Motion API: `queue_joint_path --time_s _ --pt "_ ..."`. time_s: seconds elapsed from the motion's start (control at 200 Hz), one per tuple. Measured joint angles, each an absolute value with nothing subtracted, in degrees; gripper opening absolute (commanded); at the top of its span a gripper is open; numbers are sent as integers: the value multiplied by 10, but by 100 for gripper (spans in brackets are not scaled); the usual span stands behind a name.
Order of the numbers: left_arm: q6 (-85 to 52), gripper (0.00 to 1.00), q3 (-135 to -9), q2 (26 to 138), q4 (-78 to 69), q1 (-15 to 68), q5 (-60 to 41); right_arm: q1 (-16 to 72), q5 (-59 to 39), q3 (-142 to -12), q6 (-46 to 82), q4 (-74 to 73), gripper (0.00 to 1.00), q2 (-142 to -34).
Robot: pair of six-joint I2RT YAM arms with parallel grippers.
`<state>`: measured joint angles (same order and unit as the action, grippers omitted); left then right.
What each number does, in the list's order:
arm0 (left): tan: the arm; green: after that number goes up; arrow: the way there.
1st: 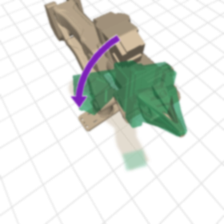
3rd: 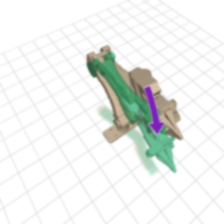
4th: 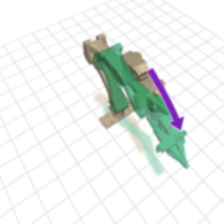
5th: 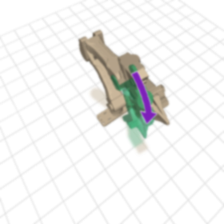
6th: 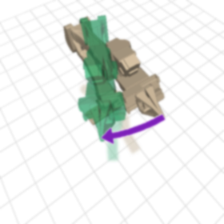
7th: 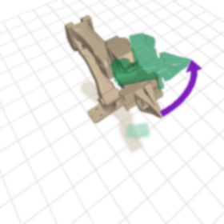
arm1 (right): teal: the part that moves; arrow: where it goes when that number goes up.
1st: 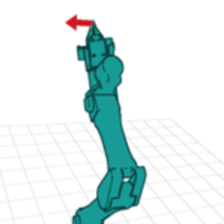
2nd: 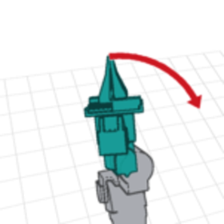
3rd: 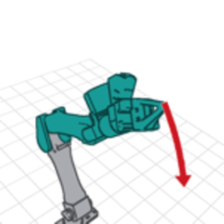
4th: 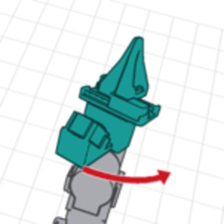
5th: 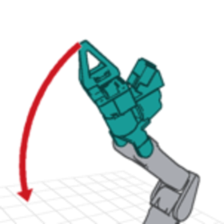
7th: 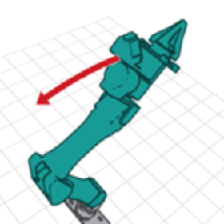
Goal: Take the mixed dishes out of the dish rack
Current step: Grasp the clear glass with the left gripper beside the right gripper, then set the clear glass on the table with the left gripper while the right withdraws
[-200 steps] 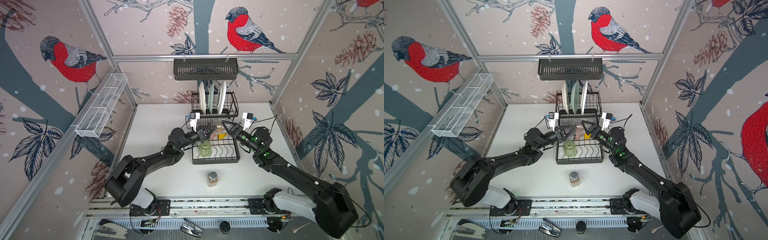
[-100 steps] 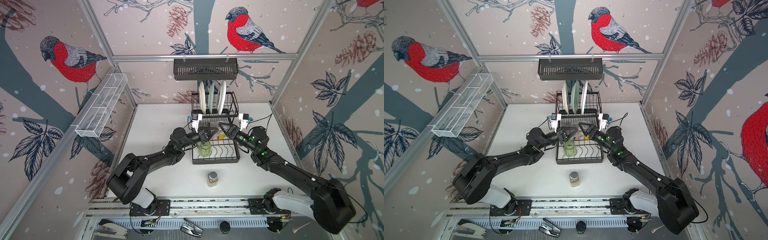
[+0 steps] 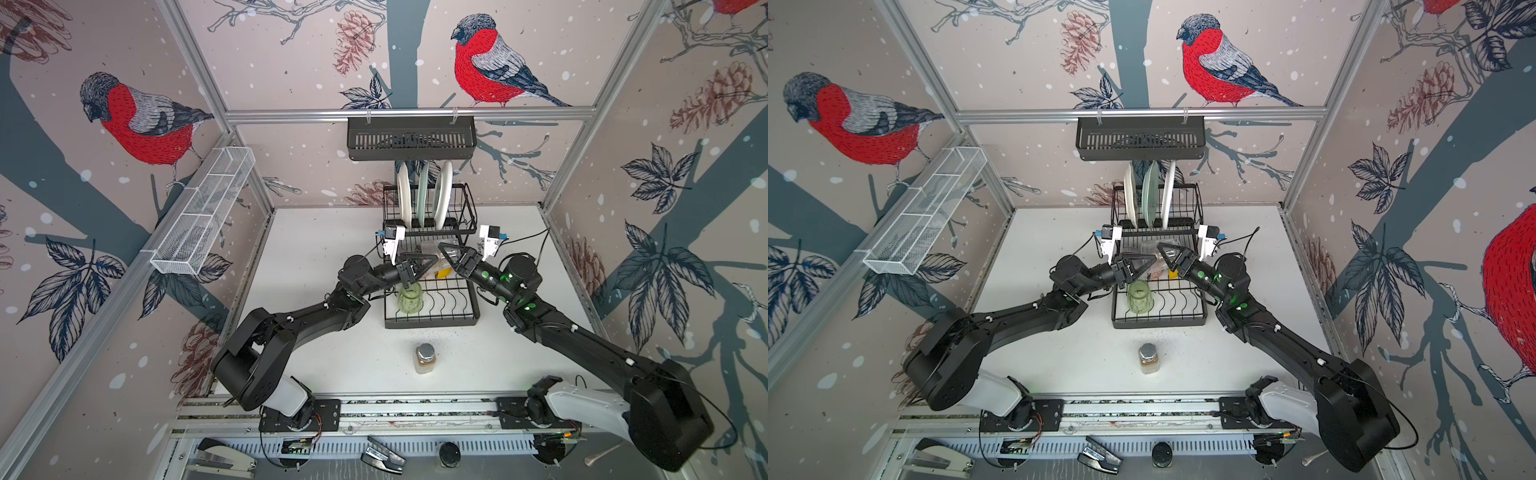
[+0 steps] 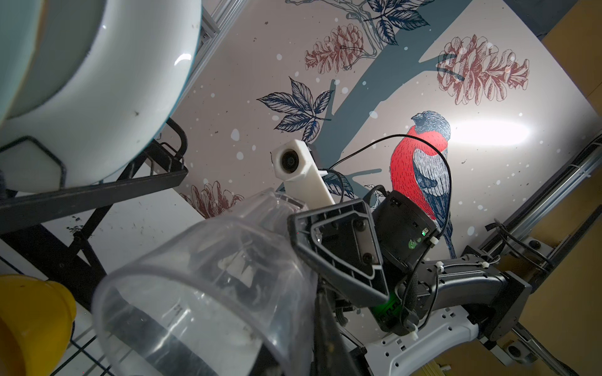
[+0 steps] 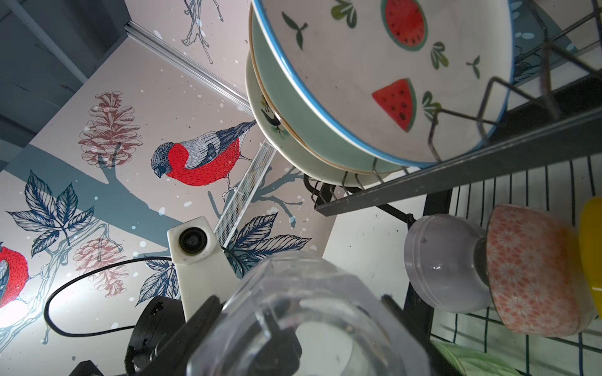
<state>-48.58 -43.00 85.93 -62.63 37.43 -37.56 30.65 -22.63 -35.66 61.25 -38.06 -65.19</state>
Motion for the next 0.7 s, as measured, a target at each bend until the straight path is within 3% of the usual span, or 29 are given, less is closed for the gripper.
queue_joint_path --time_s 0.22,0.395,0.7 --pt "-438 0 -428 839 -566 376 -366 308 -222 -355 572 -322 97 -630" --pt "-412 0 -428 824 -519 375 -352 307 -203 -349 551 -292 100 -607" --pt "-349 0 -436 769 -297 360 -271 308 -149 -360 479 -225 100 -551"
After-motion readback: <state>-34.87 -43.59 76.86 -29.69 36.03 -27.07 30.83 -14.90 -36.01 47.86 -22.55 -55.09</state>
